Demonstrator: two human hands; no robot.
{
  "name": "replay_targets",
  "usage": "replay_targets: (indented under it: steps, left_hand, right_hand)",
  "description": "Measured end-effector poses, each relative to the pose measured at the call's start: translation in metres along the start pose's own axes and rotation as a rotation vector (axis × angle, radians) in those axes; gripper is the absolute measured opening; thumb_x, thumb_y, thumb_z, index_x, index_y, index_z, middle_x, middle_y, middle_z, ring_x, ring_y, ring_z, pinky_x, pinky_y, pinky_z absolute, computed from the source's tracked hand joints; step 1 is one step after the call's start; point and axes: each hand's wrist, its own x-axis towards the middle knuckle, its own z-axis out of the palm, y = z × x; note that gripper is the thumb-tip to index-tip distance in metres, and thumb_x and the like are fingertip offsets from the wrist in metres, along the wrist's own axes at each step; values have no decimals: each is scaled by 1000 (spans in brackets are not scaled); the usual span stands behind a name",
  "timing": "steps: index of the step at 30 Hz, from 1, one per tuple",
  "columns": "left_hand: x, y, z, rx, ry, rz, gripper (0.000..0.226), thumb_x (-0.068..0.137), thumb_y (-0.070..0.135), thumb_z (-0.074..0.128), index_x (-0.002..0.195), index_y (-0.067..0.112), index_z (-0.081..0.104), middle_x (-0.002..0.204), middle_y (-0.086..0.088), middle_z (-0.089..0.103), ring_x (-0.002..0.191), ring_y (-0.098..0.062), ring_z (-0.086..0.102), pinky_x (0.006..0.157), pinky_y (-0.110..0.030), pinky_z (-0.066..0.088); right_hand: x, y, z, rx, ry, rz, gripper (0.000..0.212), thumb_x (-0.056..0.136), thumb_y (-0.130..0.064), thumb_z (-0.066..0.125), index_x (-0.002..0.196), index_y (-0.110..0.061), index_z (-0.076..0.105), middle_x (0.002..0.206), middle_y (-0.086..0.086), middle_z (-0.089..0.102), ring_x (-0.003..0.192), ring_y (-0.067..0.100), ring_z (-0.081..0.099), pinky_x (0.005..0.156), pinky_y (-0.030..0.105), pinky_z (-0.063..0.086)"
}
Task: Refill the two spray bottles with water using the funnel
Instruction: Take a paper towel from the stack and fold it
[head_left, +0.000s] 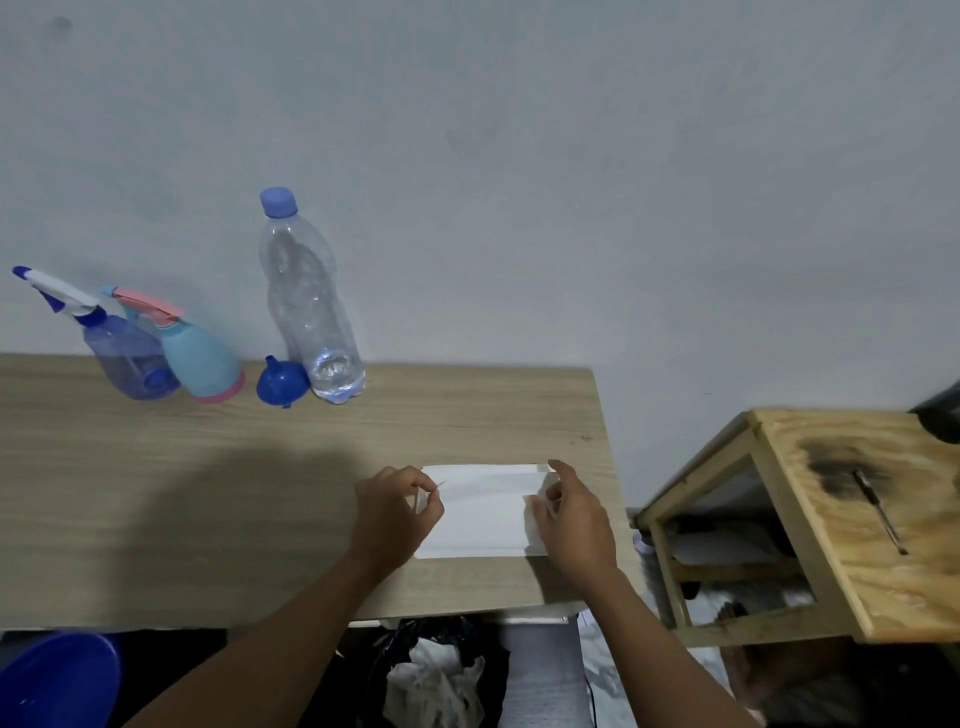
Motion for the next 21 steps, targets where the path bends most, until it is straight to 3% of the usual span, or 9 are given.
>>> replay_targets:
  steps: [5,9,12,14,18,21]
  left_hand:
    - [-1,1,-9,-119,-75,11,26,66,8,76,87,22,69,76,18,65,70,-5,62,71,-20,50]
    - [1,0,-6,-160,-99,-39,23,70,1,82,86,16,75,75,13,67,75,-9,62,70,-5,43]
    - [7,4,-8,-240,-121,-162,8,80,12,81,85,12,75,74,3,72,72,-13,67,68,-14,49]
    - [12,10,-13,-400,-136,-254,8,84,8,76,90,5,72,78,-6,75,74,-18,71,70,-23,56]
    - [26,23,-26,-527,-64,-361,16,87,6,73,87,7,57,75,-9,65,67,-13,62,65,-22,51]
    - [41,34,-41,-582,-77,-373,13,89,0,68,82,6,60,75,-7,65,70,-17,59,64,-20,49]
  right_hand:
    - [1,-2,0,27,23,28,55,95,-22,64,144,-28,41,101,-3,68,98,20,65,84,36,53]
    - [7,0,-2,102,82,78,16,96,-15,60,109,-22,63,101,4,65,90,20,63,80,35,52]
    - [10,0,-10,158,110,49,12,95,-14,63,92,-25,62,101,3,56,81,11,56,72,22,43]
    - [10,-4,-17,266,128,15,12,93,-13,66,89,-24,64,99,-4,56,86,7,56,73,14,40]
    - [11,-21,-33,499,152,20,10,95,-10,63,97,-19,65,96,-6,68,92,9,62,71,8,44]
    - [14,-42,-45,596,175,-6,15,97,-7,60,104,-18,52,89,1,65,81,10,61,66,9,45]
